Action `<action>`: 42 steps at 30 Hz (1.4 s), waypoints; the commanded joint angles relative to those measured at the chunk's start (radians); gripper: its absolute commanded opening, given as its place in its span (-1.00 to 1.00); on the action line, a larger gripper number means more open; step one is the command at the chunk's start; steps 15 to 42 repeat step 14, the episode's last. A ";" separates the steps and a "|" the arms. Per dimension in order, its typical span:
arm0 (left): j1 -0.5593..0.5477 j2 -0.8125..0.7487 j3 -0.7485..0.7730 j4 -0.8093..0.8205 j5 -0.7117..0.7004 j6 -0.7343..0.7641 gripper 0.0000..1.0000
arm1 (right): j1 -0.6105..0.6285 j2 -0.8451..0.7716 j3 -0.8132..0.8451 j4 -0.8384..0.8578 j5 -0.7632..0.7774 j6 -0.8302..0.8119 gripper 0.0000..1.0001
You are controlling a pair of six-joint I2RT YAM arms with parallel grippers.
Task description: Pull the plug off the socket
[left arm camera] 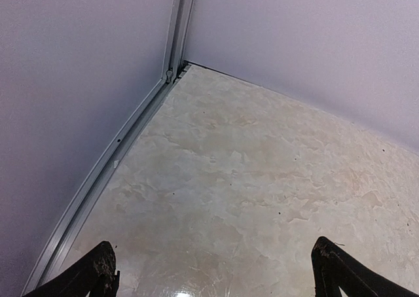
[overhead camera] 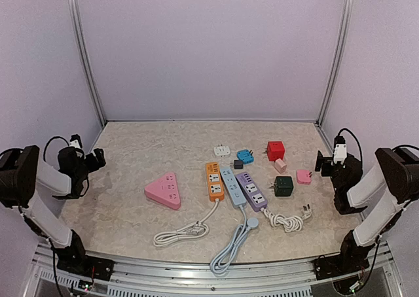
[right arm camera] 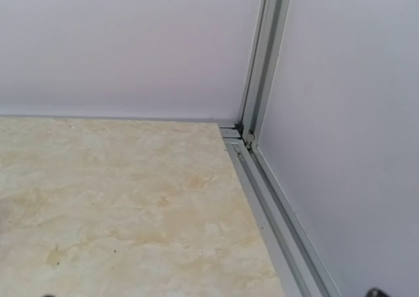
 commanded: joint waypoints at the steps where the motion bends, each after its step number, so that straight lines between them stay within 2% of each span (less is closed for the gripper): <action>1: -0.005 0.004 0.016 0.013 -0.009 0.015 0.98 | -0.011 -0.004 0.002 0.019 0.010 0.006 1.00; 42: -0.004 0.004 0.016 0.013 -0.008 0.015 0.98 | -0.012 -0.005 0.003 0.016 0.003 0.005 1.00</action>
